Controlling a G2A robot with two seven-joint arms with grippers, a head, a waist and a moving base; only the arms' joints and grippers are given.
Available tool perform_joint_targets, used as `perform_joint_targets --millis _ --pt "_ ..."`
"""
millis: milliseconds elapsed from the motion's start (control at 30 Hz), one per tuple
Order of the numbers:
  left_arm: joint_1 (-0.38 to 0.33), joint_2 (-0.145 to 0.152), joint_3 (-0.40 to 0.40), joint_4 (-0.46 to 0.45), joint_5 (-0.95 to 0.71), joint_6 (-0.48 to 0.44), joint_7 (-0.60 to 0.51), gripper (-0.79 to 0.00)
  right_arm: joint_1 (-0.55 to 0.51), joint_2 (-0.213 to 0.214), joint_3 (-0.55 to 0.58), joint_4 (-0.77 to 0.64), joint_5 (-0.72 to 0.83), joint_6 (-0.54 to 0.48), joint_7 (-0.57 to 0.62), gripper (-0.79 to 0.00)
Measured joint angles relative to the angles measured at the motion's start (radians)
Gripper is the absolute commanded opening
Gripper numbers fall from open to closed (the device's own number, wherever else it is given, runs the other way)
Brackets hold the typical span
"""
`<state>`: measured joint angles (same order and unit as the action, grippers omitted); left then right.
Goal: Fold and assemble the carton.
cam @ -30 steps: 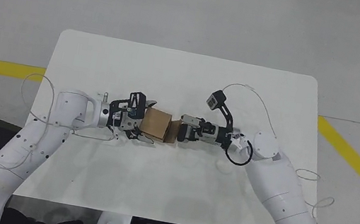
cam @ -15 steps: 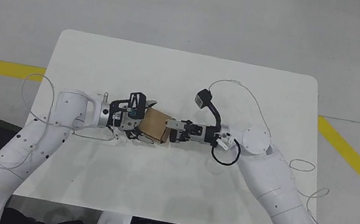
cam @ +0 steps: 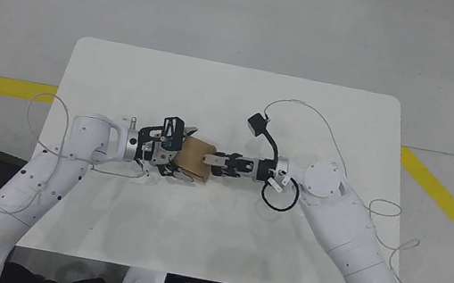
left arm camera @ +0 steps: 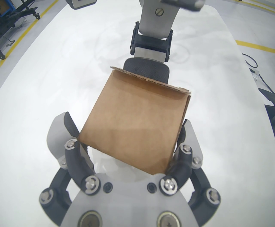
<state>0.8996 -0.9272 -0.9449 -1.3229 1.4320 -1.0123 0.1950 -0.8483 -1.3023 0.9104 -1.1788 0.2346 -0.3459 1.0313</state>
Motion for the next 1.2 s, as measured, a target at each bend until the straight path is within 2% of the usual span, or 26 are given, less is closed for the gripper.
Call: perform_joint_targets --millis 400,533,800,867,1000,1200 --pt "-0.003 0.002 0.007 0.0 -0.001 0.0 -0.004 0.0 -0.016 0.016 0.021 -0.01 -0.077 0.044 0.003 -0.437" --pt "-0.004 0.002 0.009 0.002 -0.002 0.0 -0.005 0.0 -0.018 0.02 0.023 -0.016 -0.099 0.054 -0.002 -0.483" --pt "-0.006 0.003 0.012 0.004 -0.001 0.0 -0.005 0.0 -0.035 0.02 0.034 -0.012 -0.026 0.037 0.011 -0.465" --pt "-0.005 0.003 0.013 0.004 -0.001 0.0 -0.005 0.0 -0.033 0.02 0.033 -0.008 -0.02 0.034 0.013 -0.477" --pt "-0.006 0.004 0.014 0.004 0.0 0.0 -0.006 0.0 -0.027 0.018 0.029 -0.002 -0.021 0.032 0.011 -0.554" --pt "-0.006 0.004 0.015 0.006 0.0 0.0 -0.005 0.0 -0.02 0.018 0.02 0.007 -0.05 0.043 0.003 -0.56"
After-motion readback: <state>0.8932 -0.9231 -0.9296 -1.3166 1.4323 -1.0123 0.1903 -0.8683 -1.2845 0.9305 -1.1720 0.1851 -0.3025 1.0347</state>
